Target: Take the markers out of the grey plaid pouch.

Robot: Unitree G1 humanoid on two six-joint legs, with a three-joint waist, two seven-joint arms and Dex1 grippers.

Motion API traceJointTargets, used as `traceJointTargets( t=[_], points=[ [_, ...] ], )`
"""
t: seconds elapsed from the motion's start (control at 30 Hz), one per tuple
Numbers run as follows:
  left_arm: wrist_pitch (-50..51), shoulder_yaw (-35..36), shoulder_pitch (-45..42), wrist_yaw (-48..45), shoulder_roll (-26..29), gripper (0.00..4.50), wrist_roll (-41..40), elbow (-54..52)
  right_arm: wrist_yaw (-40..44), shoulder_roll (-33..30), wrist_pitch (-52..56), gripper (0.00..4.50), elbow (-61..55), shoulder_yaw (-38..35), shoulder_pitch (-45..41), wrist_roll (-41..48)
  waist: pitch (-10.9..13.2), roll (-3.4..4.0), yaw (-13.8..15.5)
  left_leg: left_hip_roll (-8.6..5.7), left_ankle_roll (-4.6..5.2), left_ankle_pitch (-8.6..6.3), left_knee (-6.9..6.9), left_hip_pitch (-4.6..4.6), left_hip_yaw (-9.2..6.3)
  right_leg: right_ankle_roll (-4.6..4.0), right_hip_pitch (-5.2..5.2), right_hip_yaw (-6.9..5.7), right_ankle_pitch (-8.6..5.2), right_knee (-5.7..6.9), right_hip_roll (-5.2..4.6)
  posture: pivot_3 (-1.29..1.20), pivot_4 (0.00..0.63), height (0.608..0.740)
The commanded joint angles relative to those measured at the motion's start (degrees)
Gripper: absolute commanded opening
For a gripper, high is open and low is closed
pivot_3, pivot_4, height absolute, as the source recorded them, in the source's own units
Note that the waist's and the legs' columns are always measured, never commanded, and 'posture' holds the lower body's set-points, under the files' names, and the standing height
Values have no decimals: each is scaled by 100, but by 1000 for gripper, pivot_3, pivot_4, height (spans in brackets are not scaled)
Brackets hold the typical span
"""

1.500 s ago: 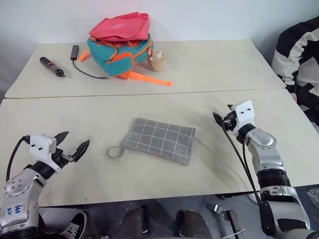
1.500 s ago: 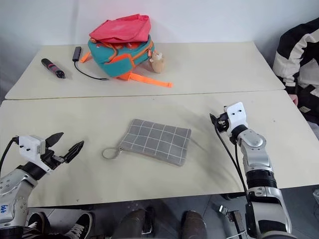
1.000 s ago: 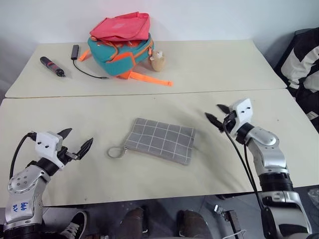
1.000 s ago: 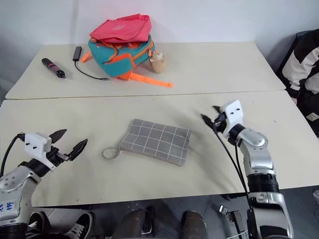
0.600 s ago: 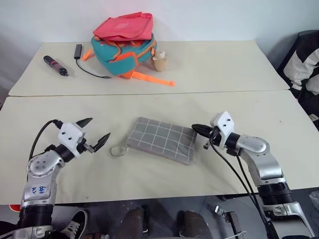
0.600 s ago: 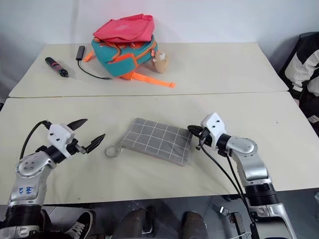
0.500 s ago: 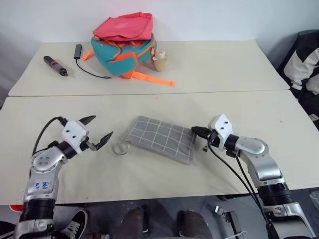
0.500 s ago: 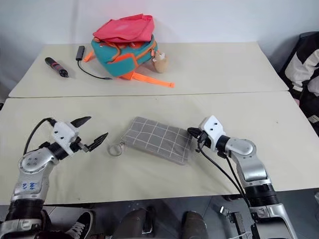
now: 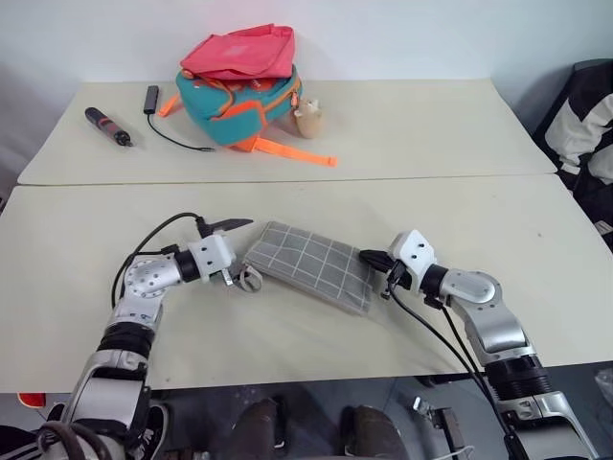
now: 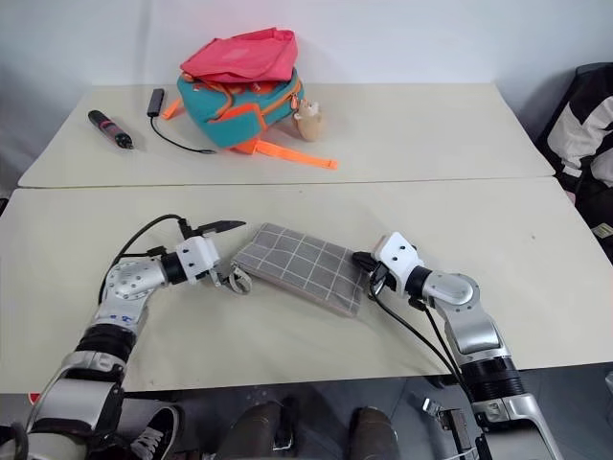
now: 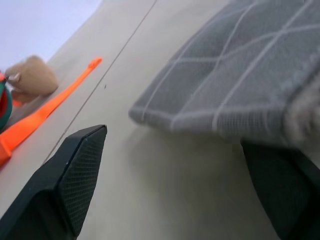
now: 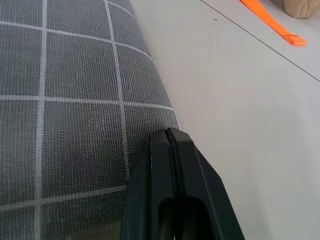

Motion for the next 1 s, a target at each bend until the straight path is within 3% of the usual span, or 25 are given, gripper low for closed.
traceJointTargets(
  t=[0.03, 0.07, 0.17, 0.4, 0.57, 0.83, 0.93, 1.0],
  points=[
    [-328, -254, -279, 156, -109, 4500, 377, 522, -11, -5, -13, 16, -148, -32, 53, 23, 0, -1, 7, 0, 1, 0, 2, 0, 0, 0, 2, -1, 0, 0, -1, 0, 150, 740],
    [-380, -289, -343, 100, -159, 4500, 373, 622, -24, -5, -6, 16, -173, -39, 65, 22, -1, -1, 12, 0, 2, 1, 4, -1, -2, 0, 3, -5, 0, 0, -2, 0, 150, 740],
    [-747, -404, -421, -82, -219, 3943, 355, 738, -57, -6, 18, 0, -222, -68, 96, 35, -1, -2, 3, -3, 6, -1, 8, 0, -5, 0, 9, -10, 0, 0, -6, 0, 150, 740],
    [-1092, -625, -542, -68, -217, 1704, 567, 961, -52, -32, 24, 0, -263, -84, 109, 56, -1, -2, 12, -4, 8, -2, 14, -2, -20, 0, 15, -40, 0, 1, -11, 0, 150, 740],
    [-899, -566, -443, -484, -216, 170, 231, 943, -76, -38, 13, 0, -261, -122, 99, 65, -2, 1, -1, -4, 11, -4, 15, -1, -20, 0, 17, -42, 0, 2, -12, 0, 150, 740],
    [-32, -265, -77, -498, -196, 24, -309, 190, -271, 0, 66, 0, -191, -392, -157, 223, -3, 3, -22, -4, 11, -4, 16, 1, -21, 0, 16, -45, 0, 6, -12, 0, 150, 740],
    [602, -71, 223, 218, -164, 0, -130, -600, -237, 82, 318, 615, -372, -681, -446, 687, -3, 3, -35, -4, 11, -4, 17, -1, -23, 0, 15, -44, 0, 6, -12, 0, 150, 740],
    [972, -12, 375, 720, -112, 0, 154, -1002, -290, 111, 327, 1296, -430, -753, -564, 755, -3, 3, -36, -4, 11, -4, 17, -1, -27, 0, 17, -45, 0, 8, -12, 0, 150, 740]
  ],
)
